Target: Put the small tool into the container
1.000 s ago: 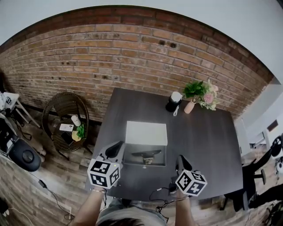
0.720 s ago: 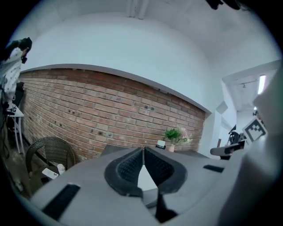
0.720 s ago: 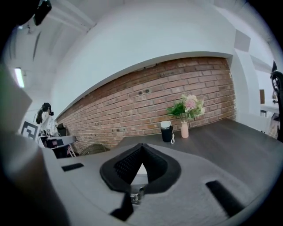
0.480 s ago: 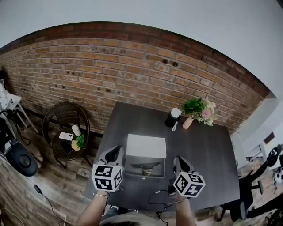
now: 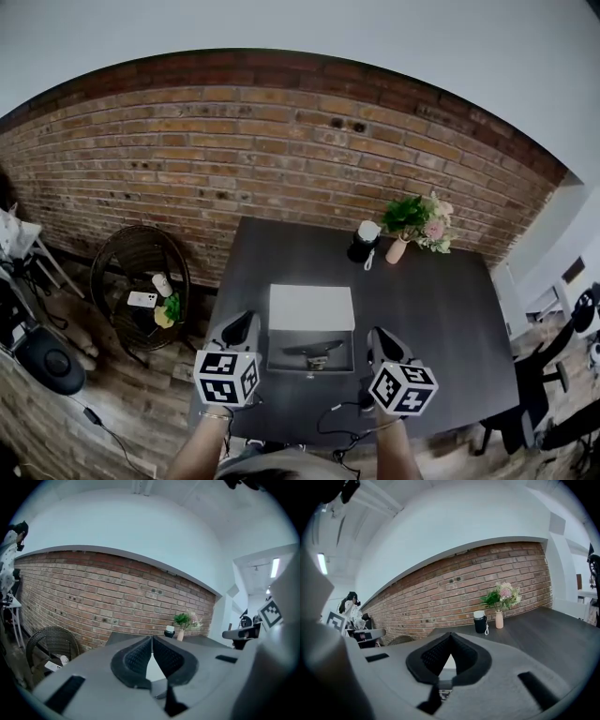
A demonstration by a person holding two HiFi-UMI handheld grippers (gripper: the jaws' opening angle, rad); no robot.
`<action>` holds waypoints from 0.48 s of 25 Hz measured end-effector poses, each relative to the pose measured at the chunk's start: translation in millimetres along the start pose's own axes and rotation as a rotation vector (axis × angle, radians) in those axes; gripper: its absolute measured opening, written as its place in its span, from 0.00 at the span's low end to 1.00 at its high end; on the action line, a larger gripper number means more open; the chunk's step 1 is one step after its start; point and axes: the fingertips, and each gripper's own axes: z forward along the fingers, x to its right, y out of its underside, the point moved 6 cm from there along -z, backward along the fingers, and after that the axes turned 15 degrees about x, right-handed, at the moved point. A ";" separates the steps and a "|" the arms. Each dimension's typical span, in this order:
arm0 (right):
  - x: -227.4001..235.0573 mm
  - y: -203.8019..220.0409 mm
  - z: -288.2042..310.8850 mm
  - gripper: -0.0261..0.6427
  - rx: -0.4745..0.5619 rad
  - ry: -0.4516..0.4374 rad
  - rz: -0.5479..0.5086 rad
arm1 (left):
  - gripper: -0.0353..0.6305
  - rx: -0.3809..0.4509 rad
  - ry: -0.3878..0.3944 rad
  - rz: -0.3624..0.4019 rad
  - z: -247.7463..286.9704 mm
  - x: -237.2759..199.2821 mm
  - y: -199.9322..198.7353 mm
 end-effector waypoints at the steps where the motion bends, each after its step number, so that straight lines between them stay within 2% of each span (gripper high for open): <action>1: 0.8 0.5 -0.8 0.04 -0.001 0.003 0.003 | 0.07 -0.002 0.002 0.000 0.5 0.8 0.6; 12: 0.9 1.9 -0.6 0.04 0.000 0.009 0.014 | 0.07 -0.029 0.021 -0.019 5.0 1.8 7.8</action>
